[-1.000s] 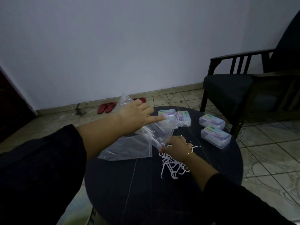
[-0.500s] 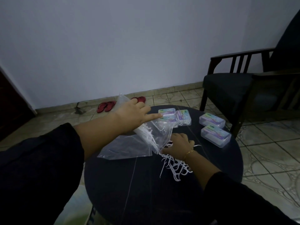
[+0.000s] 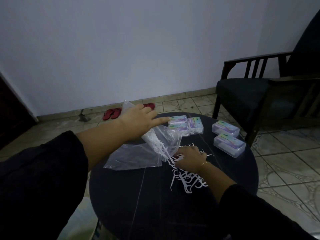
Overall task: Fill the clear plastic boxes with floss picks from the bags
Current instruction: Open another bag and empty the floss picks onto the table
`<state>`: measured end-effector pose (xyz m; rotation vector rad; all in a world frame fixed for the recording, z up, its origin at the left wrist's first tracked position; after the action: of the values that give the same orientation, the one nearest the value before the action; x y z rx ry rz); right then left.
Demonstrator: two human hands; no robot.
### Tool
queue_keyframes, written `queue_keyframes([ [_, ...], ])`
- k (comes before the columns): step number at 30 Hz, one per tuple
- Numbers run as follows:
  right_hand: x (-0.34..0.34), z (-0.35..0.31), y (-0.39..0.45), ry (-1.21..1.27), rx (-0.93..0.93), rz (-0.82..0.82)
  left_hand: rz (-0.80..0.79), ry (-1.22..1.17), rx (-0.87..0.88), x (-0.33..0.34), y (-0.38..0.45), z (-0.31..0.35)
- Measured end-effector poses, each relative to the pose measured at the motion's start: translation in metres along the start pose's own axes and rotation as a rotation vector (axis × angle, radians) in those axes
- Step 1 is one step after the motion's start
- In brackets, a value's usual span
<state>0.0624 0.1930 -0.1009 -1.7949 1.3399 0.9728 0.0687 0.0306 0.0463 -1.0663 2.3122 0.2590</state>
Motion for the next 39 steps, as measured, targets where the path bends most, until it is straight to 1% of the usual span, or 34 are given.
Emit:
queue_keyframes([
  [4,0.0,-0.009,-0.003,0.058,-0.014,-0.002,-0.006,-0.035,-0.047,0.002,0.001,-0.004],
  [9,0.003,-0.012,-0.002,0.038,-0.062,-0.13,0.016,-0.042,-0.05,0.001,-0.001,-0.005],
  [11,0.005,-0.01,0.002,0.1,-0.076,-0.07,0.024,-0.042,-0.051,0.004,-0.002,-0.006],
  [13,0.003,-0.009,0.003,0.106,-0.057,-0.001,0.03,-0.035,-0.041,0.007,-0.004,-0.006],
  [18,-0.006,-0.002,0.005,-0.111,0.101,0.006,0.042,-0.025,-0.032,0.01,-0.008,-0.006],
  [20,-0.01,-0.001,0.003,-0.128,0.138,0.008,0.045,-0.031,-0.045,0.01,-0.009,-0.007],
  [22,-0.01,-0.001,0.002,-0.06,0.133,0.027,0.05,-0.038,-0.064,0.009,-0.01,-0.008],
  [25,-0.005,-0.006,0.0,0.06,0.073,0.048,0.067,-0.049,-0.081,0.01,-0.01,-0.008],
  [28,0.001,-0.012,0.0,0.059,-0.008,0.076,0.072,-0.061,-0.096,0.013,-0.009,-0.005],
  [31,0.003,-0.013,0.002,0.061,-0.016,0.124,0.081,-0.076,-0.1,0.015,-0.011,-0.005],
  [34,0.001,-0.008,0.006,0.054,0.056,0.144,0.079,-0.089,-0.106,0.02,-0.014,-0.006],
  [36,-0.004,-0.003,0.007,0.03,0.138,0.163,0.042,-0.122,-0.135,0.027,-0.017,-0.006],
  [39,-0.011,0.003,0.006,-0.009,0.189,0.15,-0.024,-0.252,-0.205,0.047,-0.022,0.0],
])
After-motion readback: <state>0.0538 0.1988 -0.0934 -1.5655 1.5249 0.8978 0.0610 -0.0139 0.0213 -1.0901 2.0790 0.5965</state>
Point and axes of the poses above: each hand's wrist, its own y-axis towards the middle knuckle, its own x-axis out of the palm, z = x × y, the point moved 2 cm from there along y, towards the middle knuckle, and after that the axes turned 3 degrees about z, right-handed, at the moved point
